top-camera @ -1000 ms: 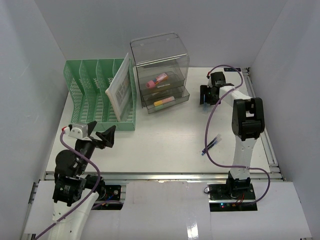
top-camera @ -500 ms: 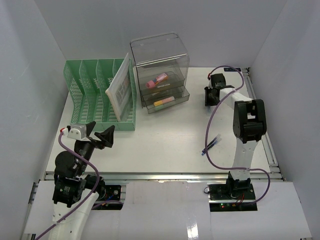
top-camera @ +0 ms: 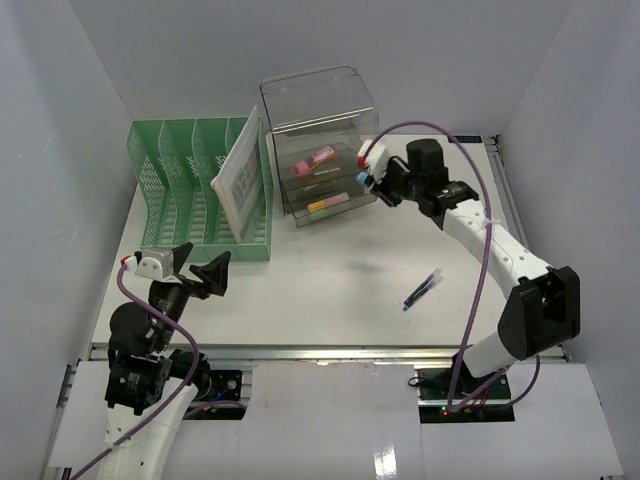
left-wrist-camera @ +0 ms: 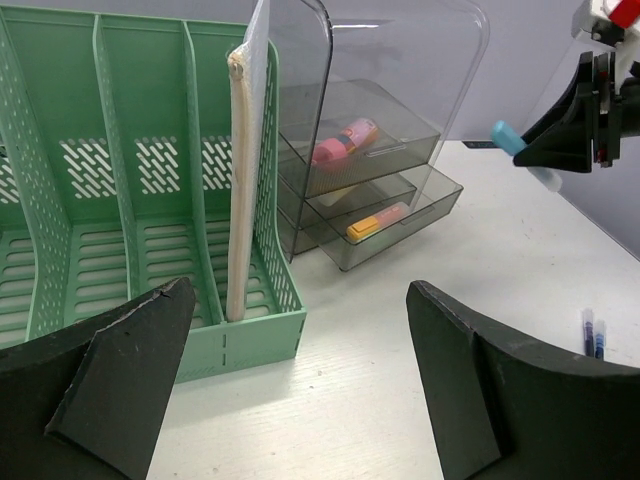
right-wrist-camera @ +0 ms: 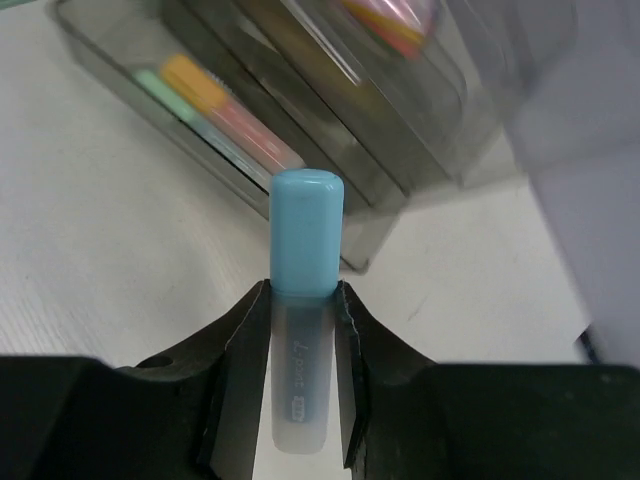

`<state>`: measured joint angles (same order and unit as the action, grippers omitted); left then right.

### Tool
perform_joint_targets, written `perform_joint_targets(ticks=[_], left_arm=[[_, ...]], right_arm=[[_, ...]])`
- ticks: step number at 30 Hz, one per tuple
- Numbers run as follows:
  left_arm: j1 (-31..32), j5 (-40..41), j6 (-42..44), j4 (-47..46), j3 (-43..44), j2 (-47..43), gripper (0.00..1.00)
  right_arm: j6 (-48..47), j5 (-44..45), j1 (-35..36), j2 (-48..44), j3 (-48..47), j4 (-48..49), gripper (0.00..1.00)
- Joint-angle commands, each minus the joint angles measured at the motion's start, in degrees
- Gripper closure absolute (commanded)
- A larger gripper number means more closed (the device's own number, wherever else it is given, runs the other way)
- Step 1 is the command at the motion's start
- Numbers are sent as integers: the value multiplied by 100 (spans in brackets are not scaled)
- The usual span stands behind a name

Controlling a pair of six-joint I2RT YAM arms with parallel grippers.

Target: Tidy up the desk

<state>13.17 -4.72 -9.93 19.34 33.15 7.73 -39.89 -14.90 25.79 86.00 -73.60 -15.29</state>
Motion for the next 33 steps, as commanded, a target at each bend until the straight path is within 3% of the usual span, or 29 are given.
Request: perform_joint_targets(ticks=[1, 6, 11, 20, 28, 33], left_arm=[[-42, -135, 4, 17, -24, 71, 2], [-40, -117, 9, 32, -27, 42, 2], [-35, -138, 0, 47, -27, 1, 2], [-34, -277, 27, 9, -36, 45, 2], [-34, -294, 35, 24, -36, 31, 2], [-34, -287, 32, 21, -36, 13, 2]], right_arm=[[-2505, 232, 1060, 402, 54, -300, 92], [-3039, 1698, 1698, 1546, -909, -211, 92], [-3036, 1834, 1784, 2024, -1589, -160, 89], [-2951, 1842, 1832, 2073, -1545, 26, 85], [-3144, 2377, 1833, 2467, -1661, 551, 45], [-2917, 2212, 1828, 2363, -1702, 549, 37]])
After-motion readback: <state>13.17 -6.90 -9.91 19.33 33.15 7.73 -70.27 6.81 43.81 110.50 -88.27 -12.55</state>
